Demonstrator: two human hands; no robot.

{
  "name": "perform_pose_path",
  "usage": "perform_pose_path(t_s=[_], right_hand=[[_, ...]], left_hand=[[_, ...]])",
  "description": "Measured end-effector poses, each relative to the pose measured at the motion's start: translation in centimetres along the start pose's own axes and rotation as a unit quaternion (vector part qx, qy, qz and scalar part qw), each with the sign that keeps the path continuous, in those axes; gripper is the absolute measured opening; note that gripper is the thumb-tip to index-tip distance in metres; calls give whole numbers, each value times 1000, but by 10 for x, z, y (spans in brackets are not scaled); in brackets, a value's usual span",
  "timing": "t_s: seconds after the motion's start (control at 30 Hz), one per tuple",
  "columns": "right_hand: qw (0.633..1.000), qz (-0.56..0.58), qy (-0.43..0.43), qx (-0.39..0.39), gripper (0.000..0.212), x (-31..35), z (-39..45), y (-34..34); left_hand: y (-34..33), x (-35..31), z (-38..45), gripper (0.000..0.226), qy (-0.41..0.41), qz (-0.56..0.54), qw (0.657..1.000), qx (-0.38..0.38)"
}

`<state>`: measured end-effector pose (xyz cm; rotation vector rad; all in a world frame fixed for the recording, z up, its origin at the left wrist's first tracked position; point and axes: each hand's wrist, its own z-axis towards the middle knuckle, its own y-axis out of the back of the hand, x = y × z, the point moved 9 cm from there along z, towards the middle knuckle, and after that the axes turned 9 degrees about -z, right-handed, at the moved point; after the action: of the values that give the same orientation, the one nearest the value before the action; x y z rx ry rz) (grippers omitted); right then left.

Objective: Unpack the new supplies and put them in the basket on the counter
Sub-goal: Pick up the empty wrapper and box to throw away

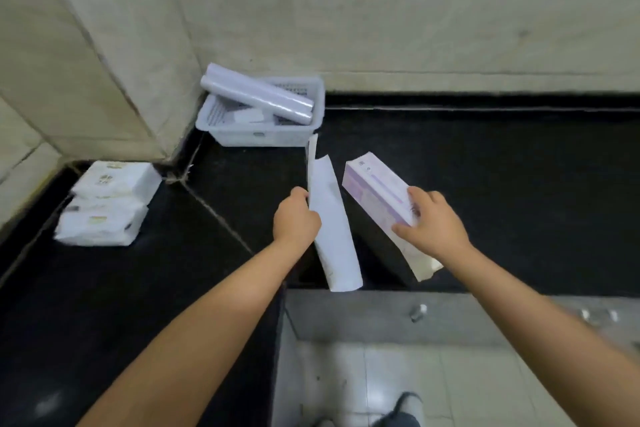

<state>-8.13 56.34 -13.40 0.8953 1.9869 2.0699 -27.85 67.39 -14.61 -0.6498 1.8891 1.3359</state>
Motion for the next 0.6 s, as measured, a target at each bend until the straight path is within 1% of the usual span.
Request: perform_pose_path(t_s=[0.07,0.13,0.27,0.37,0.4,0.47,0.6], right_hand=[[998,-2,-62,-25,57,-60,-33,31],[990,1,-129,-54,54,-124,-74,60],[954,31,-274,-115,55,-259,-188,110],[912,38,-382,-144,61,-361,-295,138],[892,35,-423,-159,63,-401,-347,151],[871,40,-457,-176,64,-445,-404,163],[799,39,-562,-211,60,-534,-565,181]], left_hand=[[-51,-52,-17,27,-68,23,996,47],[-110,-105,-46,23,-142,39,985,95],[-246,-196,-142,19,-281,90,936,194],[-356,-253,-249,22,-379,133,876,267],[-401,-272,-303,23,-418,145,848,291],[-453,-294,-367,25,-473,170,807,310],[-565,-313,-541,28,-602,209,685,355]])
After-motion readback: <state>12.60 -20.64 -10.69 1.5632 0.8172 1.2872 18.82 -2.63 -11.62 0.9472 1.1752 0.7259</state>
